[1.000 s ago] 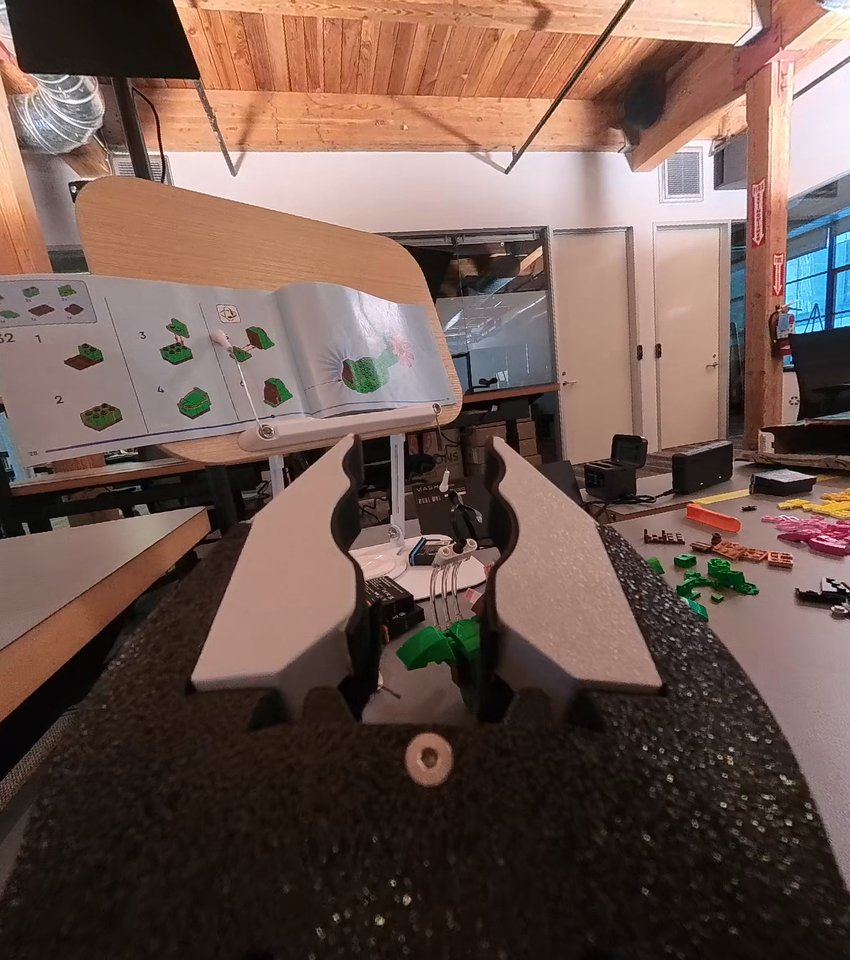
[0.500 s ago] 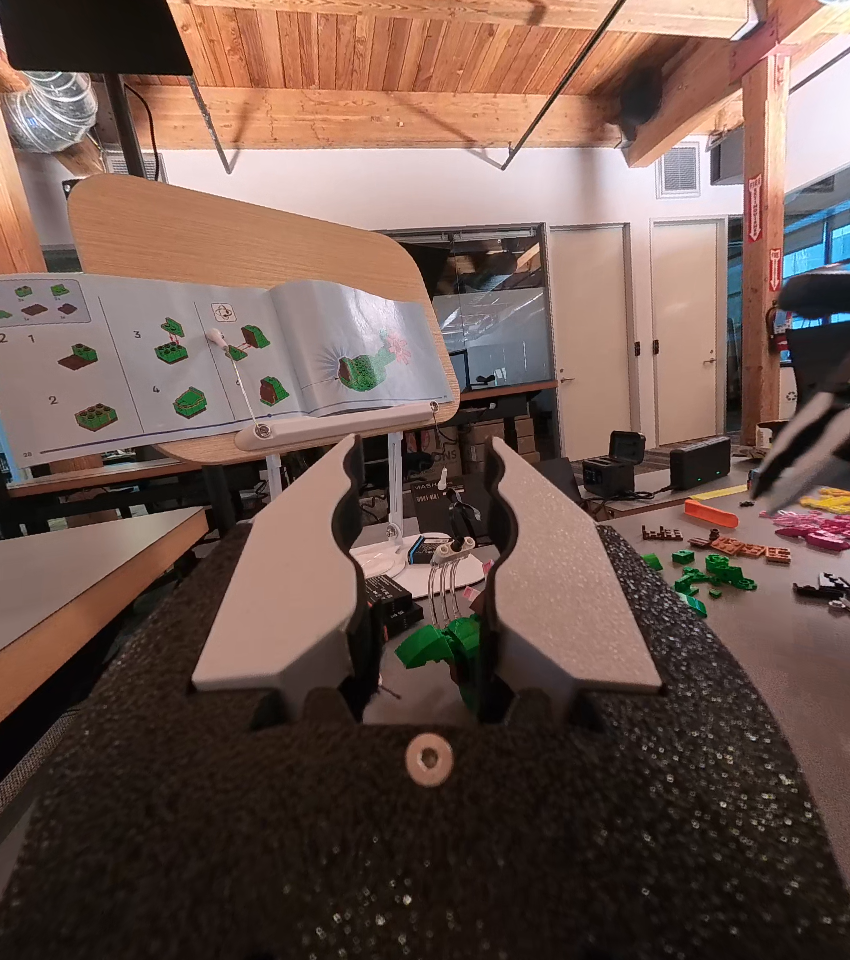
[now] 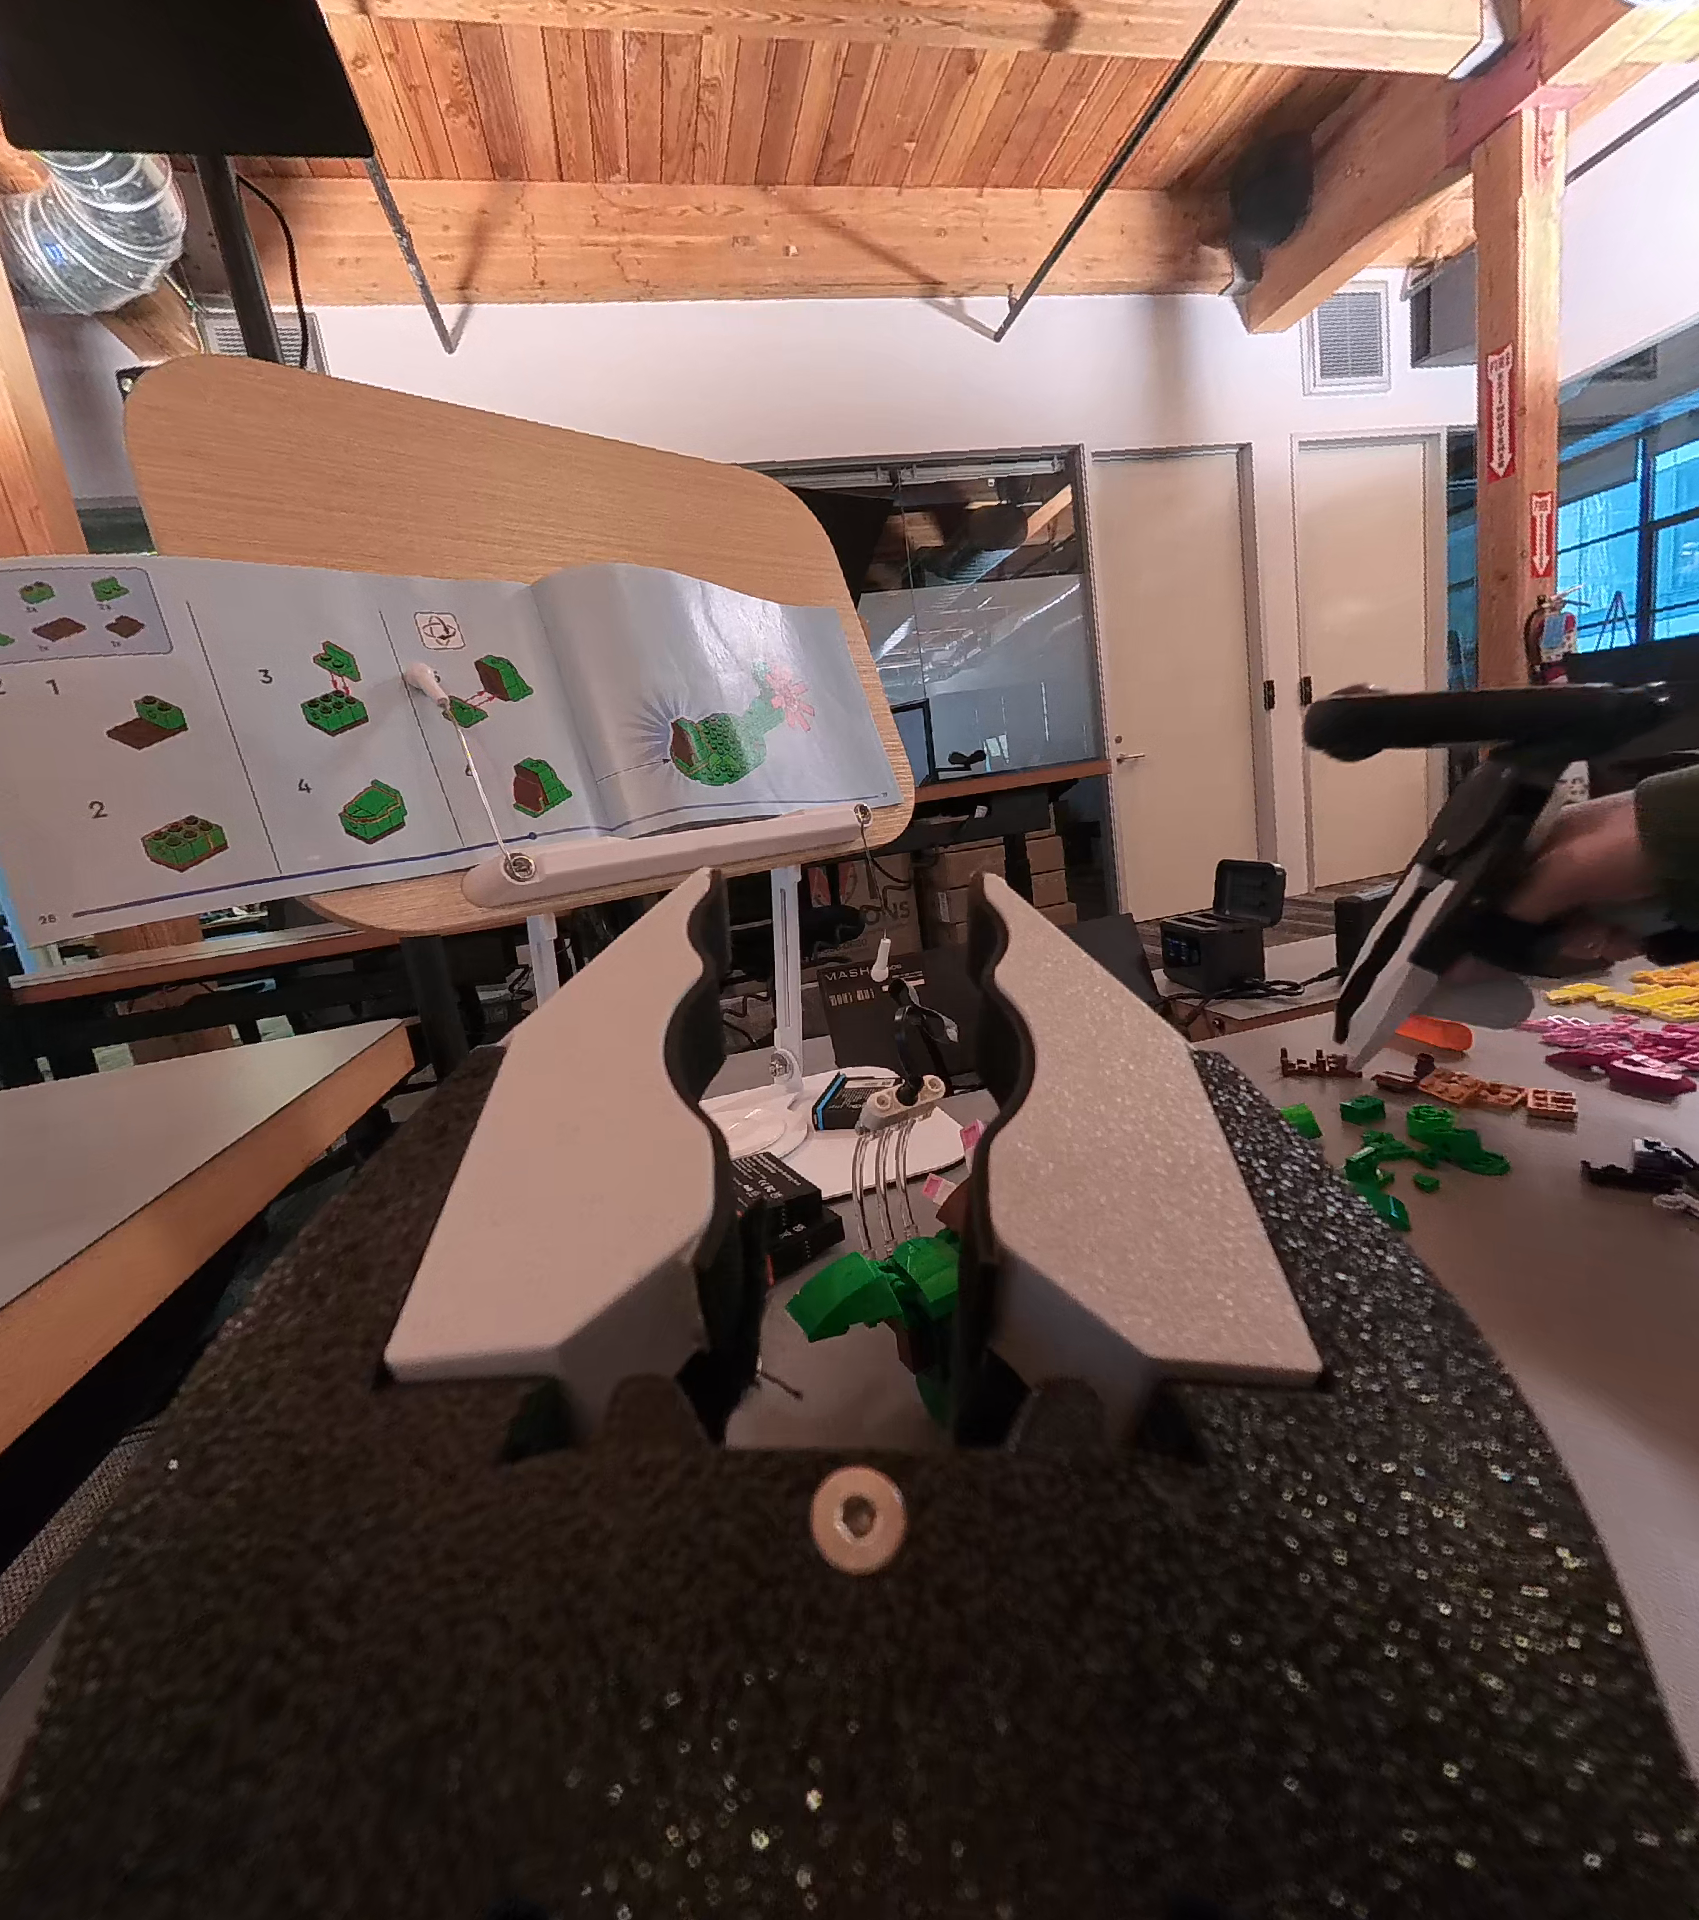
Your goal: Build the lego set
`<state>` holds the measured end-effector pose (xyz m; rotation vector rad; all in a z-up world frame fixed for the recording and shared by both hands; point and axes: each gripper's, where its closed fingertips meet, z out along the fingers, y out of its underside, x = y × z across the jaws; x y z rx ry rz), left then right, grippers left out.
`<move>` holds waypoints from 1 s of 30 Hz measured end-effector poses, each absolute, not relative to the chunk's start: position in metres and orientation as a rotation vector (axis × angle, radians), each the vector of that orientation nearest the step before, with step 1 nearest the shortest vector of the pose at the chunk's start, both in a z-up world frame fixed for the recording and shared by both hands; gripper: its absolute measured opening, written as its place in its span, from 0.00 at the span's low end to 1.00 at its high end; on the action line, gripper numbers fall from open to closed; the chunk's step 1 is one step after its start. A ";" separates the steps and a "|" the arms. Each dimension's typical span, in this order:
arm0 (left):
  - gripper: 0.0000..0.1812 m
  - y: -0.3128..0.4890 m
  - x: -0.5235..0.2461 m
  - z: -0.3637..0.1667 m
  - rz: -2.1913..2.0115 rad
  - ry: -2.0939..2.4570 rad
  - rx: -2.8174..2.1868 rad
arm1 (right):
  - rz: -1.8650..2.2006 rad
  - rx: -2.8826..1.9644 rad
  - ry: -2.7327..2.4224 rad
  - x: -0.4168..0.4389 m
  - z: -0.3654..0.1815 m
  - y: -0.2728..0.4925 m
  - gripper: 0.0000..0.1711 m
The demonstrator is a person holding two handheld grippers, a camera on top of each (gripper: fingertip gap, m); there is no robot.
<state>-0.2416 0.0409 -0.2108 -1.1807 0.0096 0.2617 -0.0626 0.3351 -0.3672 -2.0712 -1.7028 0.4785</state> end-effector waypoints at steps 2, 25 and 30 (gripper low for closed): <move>0.23 0.041 -0.241 -0.211 0.260 0.010 -1.182 | 0.474 -2.082 -1.711 -0.064 -0.371 0.337 0.24; 0.23 0.041 -0.240 -0.210 0.248 0.010 -1.178 | 0.542 -1.752 -1.826 -0.067 -0.307 0.258 0.13; 0.23 0.041 -0.241 -0.211 0.242 0.001 -1.179 | 0.629 -1.559 -1.981 -0.055 -0.304 0.169 0.13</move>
